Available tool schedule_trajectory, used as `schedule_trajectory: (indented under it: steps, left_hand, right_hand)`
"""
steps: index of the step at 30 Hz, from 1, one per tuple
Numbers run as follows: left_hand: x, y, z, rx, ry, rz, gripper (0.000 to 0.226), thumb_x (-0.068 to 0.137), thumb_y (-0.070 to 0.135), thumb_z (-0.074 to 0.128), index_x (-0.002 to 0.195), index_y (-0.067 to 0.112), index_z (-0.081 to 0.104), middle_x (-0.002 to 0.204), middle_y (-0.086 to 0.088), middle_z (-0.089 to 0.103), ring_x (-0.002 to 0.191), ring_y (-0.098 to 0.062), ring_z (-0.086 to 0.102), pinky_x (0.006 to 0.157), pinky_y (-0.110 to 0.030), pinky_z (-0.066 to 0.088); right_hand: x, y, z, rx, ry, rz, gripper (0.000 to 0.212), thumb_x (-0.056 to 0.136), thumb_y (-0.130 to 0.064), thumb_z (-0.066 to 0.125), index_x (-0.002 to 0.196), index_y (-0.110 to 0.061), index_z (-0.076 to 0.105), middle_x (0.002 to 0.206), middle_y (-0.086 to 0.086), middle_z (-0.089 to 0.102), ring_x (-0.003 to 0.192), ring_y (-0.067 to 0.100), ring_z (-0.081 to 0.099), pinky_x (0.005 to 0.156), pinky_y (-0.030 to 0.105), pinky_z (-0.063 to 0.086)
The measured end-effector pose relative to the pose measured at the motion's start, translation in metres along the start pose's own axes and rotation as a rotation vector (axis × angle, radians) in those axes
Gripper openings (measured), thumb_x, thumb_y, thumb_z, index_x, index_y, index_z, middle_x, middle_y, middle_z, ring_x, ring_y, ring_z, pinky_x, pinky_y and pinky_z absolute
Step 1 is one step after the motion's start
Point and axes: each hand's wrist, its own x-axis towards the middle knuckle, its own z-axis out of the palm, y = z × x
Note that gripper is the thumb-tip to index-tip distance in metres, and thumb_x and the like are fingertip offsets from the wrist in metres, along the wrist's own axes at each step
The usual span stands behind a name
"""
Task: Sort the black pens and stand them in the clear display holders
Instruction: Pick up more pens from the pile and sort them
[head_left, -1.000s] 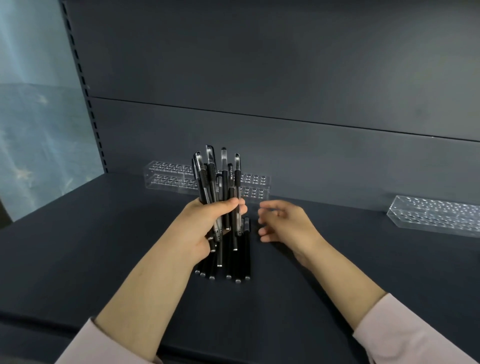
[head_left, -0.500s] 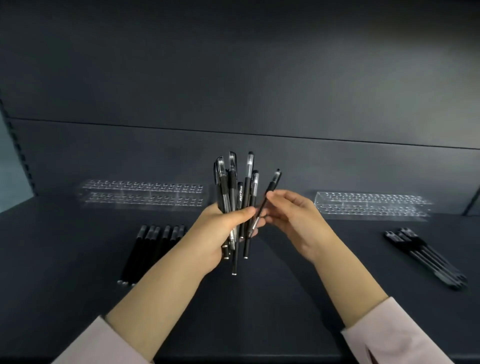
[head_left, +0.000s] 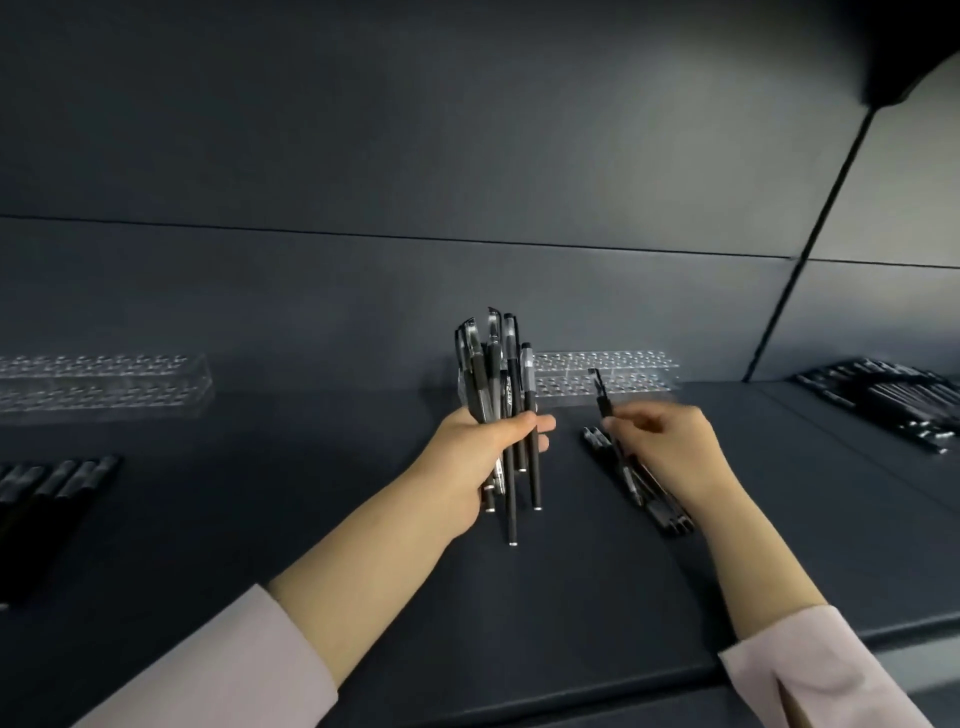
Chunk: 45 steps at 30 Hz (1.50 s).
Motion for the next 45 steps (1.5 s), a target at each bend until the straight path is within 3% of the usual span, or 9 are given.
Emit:
schedule_trajectory:
  steps: [7, 18, 22, 28, 32, 33, 36, 40, 45]
  left_hand:
    - [0.001, -0.007, -0.001, -0.014, -0.026, -0.040, 0.022, 0.095, 0.013, 0.061, 0.117, 0.009, 0.062, 0.100, -0.003, 0.077, 0.090, -0.012, 0.074, 0.063, -0.020, 0.057]
    - [-0.001, -0.012, 0.001, -0.049, 0.044, -0.077, 0.025, 0.091, 0.012, 0.067, 0.114, 0.004, 0.065, 0.097, -0.008, 0.076, 0.083, -0.015, 0.075, 0.061, -0.022, 0.059]
    - [-0.010, -0.006, -0.007, -0.031, 0.038, -0.112, 0.019, 0.089, 0.013, 0.069, 0.108, 0.009, 0.068, 0.089, -0.011, 0.077, 0.080, -0.017, 0.075, 0.065, -0.025, 0.059]
    - [-0.037, 0.010, -0.046, 0.047, 0.014, -0.134, 0.018, 0.087, 0.018, 0.071, 0.104, 0.012, 0.070, 0.088, -0.007, 0.077, 0.074, -0.013, 0.075, 0.058, -0.024, 0.057]
    - [-0.050, 0.024, -0.098, 0.081, 0.098, -0.059, 0.023, 0.084, 0.020, 0.074, 0.106, 0.012, 0.071, 0.090, -0.004, 0.077, 0.086, -0.016, 0.074, 0.081, -0.033, 0.057]
    - [-0.053, 0.029, -0.113, 0.069, 0.131, -0.040, 0.023, 0.084, 0.019, 0.074, 0.105, 0.010, 0.071, 0.086, -0.001, 0.078, 0.083, -0.014, 0.074, 0.079, -0.031, 0.058]
    - [-0.067, 0.046, -0.159, 0.009, 0.199, -0.002, 0.011, 0.091, 0.010, 0.066, 0.100, 0.004, 0.069, 0.065, 0.004, 0.074, 0.054, 0.000, 0.068, 0.045, -0.014, 0.051]
    - [-0.077, 0.063, -0.228, -0.037, 0.224, 0.005, 0.023, 0.094, 0.010, 0.062, 0.112, -0.003, 0.068, 0.095, -0.010, 0.076, 0.076, -0.013, 0.075, 0.061, -0.024, 0.060]
    - [-0.081, 0.075, -0.303, 0.066, 0.269, -0.042, 0.021, 0.095, 0.025, 0.062, 0.104, 0.010, 0.073, 0.100, 0.003, 0.077, 0.101, -0.016, 0.068, 0.078, -0.032, 0.055]
  right_hand:
    - [-0.006, 0.004, 0.005, -0.356, -0.152, -0.158, 0.017, 0.080, -0.024, 0.076, 0.096, -0.018, 0.075, 0.079, -0.006, 0.065, 0.076, 0.009, 0.060, 0.071, 0.015, 0.041]
    - [0.000, 0.013, 0.011, -0.408, -0.086, -0.155, 0.013, 0.082, -0.018, 0.073, 0.094, -0.015, 0.068, 0.086, 0.002, 0.062, 0.075, 0.016, 0.054, 0.064, 0.022, 0.039]
    - [-0.007, -0.007, 0.013, -0.096, -0.058, -0.145, 0.013, 0.088, -0.030, 0.067, 0.083, -0.019, 0.070, 0.075, -0.005, 0.065, 0.069, 0.010, 0.057, 0.060, 0.015, 0.040]
    - [-0.035, -0.074, 0.052, 0.527, -0.437, 0.026, 0.016, 0.090, -0.023, 0.065, 0.096, -0.009, 0.073, 0.074, -0.006, 0.065, 0.062, 0.005, 0.055, 0.056, 0.018, 0.044]
    - [-0.042, -0.125, 0.096, 0.679, -0.475, 0.108, 0.007, 0.089, -0.015, 0.066, 0.089, -0.009, 0.070, 0.073, -0.004, 0.066, 0.060, 0.005, 0.056, 0.056, 0.018, 0.044]
    - [-0.044, -0.138, 0.108, 0.711, -0.466, 0.128, 0.007, 0.090, -0.013, 0.064, 0.089, -0.009, 0.069, 0.075, -0.001, 0.066, 0.059, 0.005, 0.056, 0.056, 0.018, 0.045]
    - [-0.050, -0.177, 0.150, 0.845, -0.393, 0.188, 0.004, 0.091, -0.009, 0.063, 0.095, -0.011, 0.064, 0.076, 0.003, 0.065, 0.061, 0.009, 0.056, 0.055, 0.018, 0.047]
    - [-0.054, -0.217, 0.214, 0.942, -0.328, 0.253, 0.022, 0.092, -0.008, 0.062, 0.112, -0.016, 0.057, 0.077, 0.002, 0.062, 0.064, 0.013, 0.057, 0.056, 0.021, 0.049]
    - [-0.064, -0.241, 0.279, 0.878, -0.332, 0.372, 0.020, 0.091, -0.007, 0.060, 0.109, -0.014, 0.056, 0.071, 0.002, 0.055, 0.054, 0.012, 0.047, 0.048, 0.019, 0.044]
